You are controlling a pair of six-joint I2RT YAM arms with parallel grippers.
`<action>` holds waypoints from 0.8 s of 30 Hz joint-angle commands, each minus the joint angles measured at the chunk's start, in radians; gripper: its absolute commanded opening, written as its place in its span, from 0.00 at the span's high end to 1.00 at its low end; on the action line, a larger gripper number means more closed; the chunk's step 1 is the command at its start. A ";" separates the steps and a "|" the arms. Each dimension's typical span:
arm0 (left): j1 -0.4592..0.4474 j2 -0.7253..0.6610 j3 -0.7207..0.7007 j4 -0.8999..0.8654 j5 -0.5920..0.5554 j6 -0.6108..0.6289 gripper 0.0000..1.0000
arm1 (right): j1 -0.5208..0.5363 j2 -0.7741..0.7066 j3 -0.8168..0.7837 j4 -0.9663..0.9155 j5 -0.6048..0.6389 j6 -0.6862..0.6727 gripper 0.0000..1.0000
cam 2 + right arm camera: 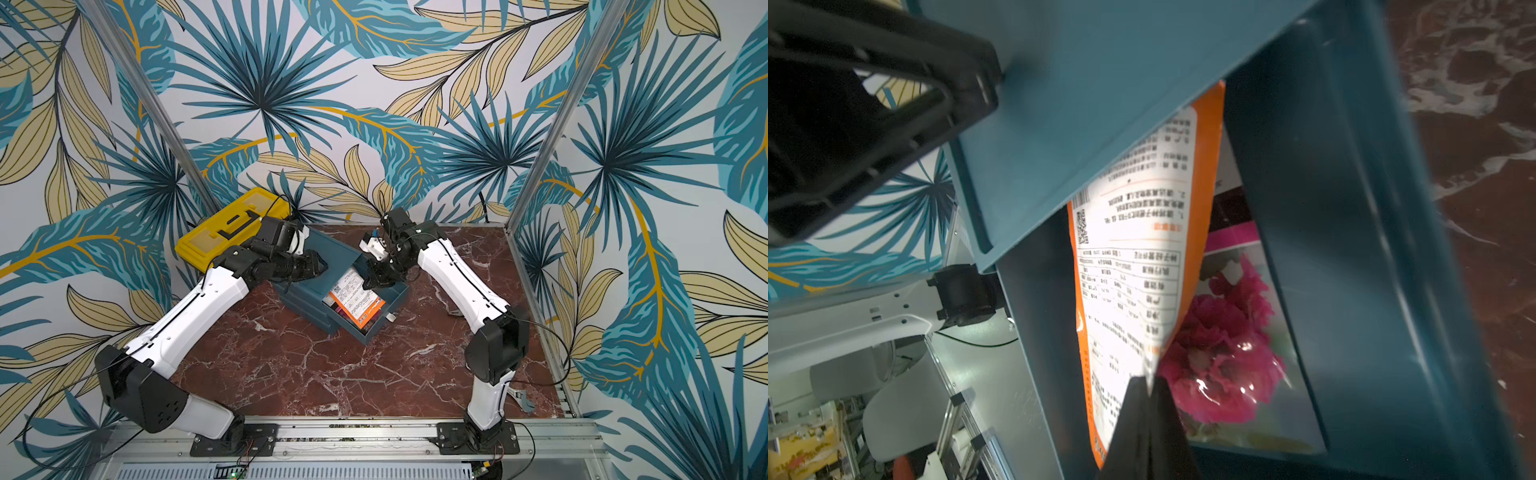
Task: Take the seed bags out of the drawer
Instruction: Pick up the seed packet from the drawer.
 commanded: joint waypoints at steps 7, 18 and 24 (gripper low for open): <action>0.005 0.058 -0.088 -0.195 -0.017 -0.017 0.60 | -0.054 -0.061 0.055 -0.054 -0.044 0.123 1.00; 0.005 0.074 -0.069 -0.204 -0.016 -0.007 0.60 | -0.173 -0.294 -0.093 -0.083 0.049 0.028 1.00; 0.005 0.078 -0.057 -0.209 -0.018 -0.005 0.60 | -0.261 -0.444 -0.193 0.080 0.212 0.053 1.00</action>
